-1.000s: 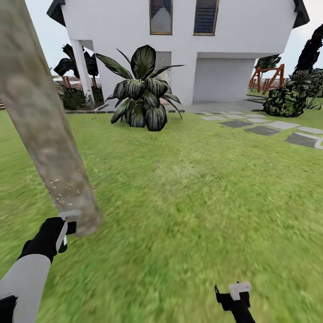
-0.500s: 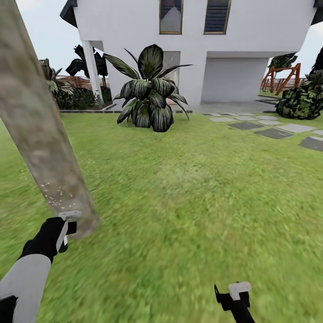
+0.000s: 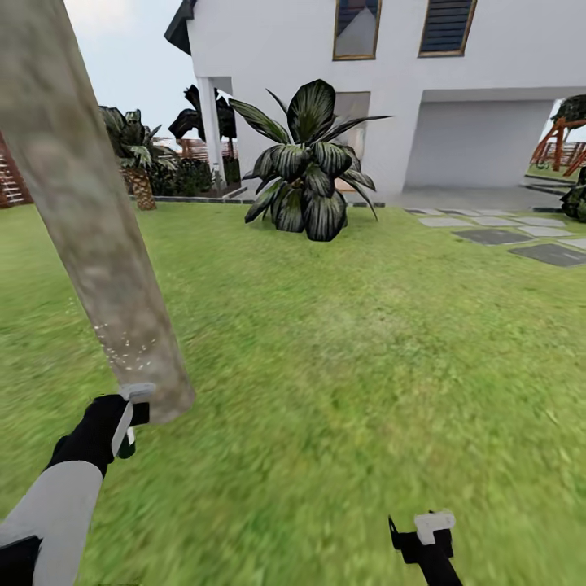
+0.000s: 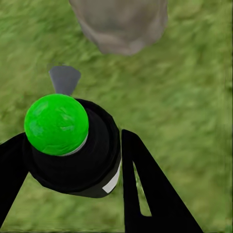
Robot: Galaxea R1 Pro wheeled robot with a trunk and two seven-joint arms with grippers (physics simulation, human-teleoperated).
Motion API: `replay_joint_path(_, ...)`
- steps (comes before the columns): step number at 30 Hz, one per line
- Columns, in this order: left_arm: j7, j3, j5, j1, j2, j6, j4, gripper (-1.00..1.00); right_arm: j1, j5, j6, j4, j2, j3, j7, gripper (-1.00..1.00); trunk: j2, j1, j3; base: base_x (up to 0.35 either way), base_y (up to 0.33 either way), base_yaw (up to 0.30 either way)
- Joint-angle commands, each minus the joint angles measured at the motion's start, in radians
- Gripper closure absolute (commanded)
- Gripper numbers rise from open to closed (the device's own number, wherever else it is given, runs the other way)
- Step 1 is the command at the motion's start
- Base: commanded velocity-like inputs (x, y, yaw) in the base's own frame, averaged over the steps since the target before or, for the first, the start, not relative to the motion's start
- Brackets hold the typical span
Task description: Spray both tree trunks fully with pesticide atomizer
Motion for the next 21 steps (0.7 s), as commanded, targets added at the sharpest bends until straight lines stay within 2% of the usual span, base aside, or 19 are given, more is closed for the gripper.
replay_joint_path(1,-0.003,0.002,-0.02,-0.001,-0.019,0.003,0.001,1.0,0.0,0.009,0.0,0.0,0.0,0.007,-0.01,-1.0,0.0,0.0,-0.001,0.15,-0.26,0.277)
replay_joint_path(2,-0.003,-0.001,-0.021,-0.002,-0.05,-0.017,0.0,1.0,0.0,0.008,0.0,0.0,0.0,0.007,-0.01,-1.0,0.0,0.0,-0.001,0.179,-0.244,0.277)
replay_joint_path(3,-0.003,-0.005,-0.022,-0.007,-0.068,-0.026,-0.002,1.0,0.0,0.009,0.0,0.0,0.001,0.007,-0.01,-1.0,0.0,0.0,-0.001,0.206,-0.23,0.276)
replay_joint_path(6,0.0,-0.008,-0.023,-0.016,-0.08,-0.029,-0.011,1.0,0.0,0.008,0.0,0.0,-0.001,0.007,-0.01,-1.0,0.0,0.0,-0.001,0.222,-0.216,0.266)
replay_joint_path(8,0.039,-0.008,-0.023,-0.021,-0.084,-0.027,-0.015,1.0,0.0,0.008,0.0,0.0,-0.001,0.007,-0.01,-1.0,0.0,0.0,-0.001,0.234,-0.203,0.242)
replay_joint_path(11,0.083,-0.004,-0.019,-0.022,-0.068,-0.021,-0.017,1.0,0.0,0.008,0.0,0.0,-0.001,0.007,-0.01,-1.0,0.0,0.0,-0.001,0.24,-0.194,0.225)
replay_joint_path(12,0.088,-0.001,-0.016,-0.02,-0.039,-0.018,-0.022,1.0,0.0,0.008,0.0,0.0,-0.001,0.007,-0.01,-1.0,0.0,0.0,-0.001,0.242,-0.189,0.134)
replay_joint_path(13,0.089,0.0,-0.015,-0.018,-0.023,-0.017,-0.023,1.0,0.0,0.008,0.0,0.0,-0.001,0.007,-0.01,-1.0,0.0,0.0,-0.001,0.242,-0.189,0.068)
replay_joint_path(15,0.089,-0.002,-0.014,-0.014,-0.015,-0.018,-0.023,1.0,0.0,0.008,0.0,0.0,-0.002,0.007,-0.01,-1.0,0.0,0.0,-0.001,0.242,-0.188,0.029)
replay_joint_path(16,0.09,-0.004,-0.014,-0.017,-0.023,-0.018,-0.024,1.0,0.0,0.008,0.0,0.0,-0.002,0.006,-0.01,-1.0,0.0,0.0,-0.001,0.201,-0.21,0.009)
replay_joint_path(18,0.092,-0.012,-0.016,-0.022,-0.076,-0.018,-0.026,1.0,0.0,0.008,0.0,0.0,-0.002,0.005,-0.01,-1.0,0.0,0.0,-0.001,0.063,-0.255,0.011)
replay_joint_path(19,0.092,-0.015,-0.017,-0.024,-0.09,-0.018,-0.03,1.0,0.0,0.008,0.0,0.0,-0.002,0.006,-0.01,-1.0,0.0,0.0,-0.001,0.022,-0.267,0.101)
replay_joint_path(21,0.093,-0.017,-0.017,-0.043,-0.1,-0.014,-0.037,1.0,0.0,0.008,0.0,0.0,-0.002,0.006,-0.01,-1.0,0.0,0.0,-0.001,0.011,-0.272,0.209)
